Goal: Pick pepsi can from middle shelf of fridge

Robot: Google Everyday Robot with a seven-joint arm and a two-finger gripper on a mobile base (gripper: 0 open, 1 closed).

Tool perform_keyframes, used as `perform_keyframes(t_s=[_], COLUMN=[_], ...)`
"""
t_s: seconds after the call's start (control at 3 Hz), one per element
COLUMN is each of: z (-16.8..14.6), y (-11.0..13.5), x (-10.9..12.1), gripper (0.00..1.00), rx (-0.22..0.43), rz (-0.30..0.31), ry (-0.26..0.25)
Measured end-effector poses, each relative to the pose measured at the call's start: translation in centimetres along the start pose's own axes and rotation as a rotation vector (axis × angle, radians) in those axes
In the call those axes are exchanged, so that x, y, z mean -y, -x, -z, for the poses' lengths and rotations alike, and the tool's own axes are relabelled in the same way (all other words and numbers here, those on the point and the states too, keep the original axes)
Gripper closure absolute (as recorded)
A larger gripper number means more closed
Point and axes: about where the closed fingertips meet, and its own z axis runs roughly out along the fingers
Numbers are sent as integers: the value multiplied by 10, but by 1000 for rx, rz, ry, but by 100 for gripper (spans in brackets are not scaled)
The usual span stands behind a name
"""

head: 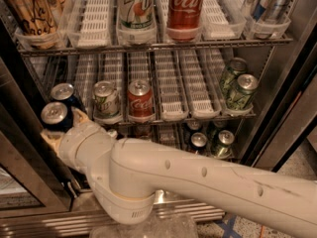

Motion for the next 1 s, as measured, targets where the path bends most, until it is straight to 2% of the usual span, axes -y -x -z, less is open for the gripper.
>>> perform_keyframes(t_s=[0.33,0.67,1.0], z=[27,26,49], y=[-10,-10,-32], x=[-7,-7,5], gripper=[100,100,100], rx=[-4,-8,-51], rz=[-34,-31,-72], ry=[-53,-50,-79])
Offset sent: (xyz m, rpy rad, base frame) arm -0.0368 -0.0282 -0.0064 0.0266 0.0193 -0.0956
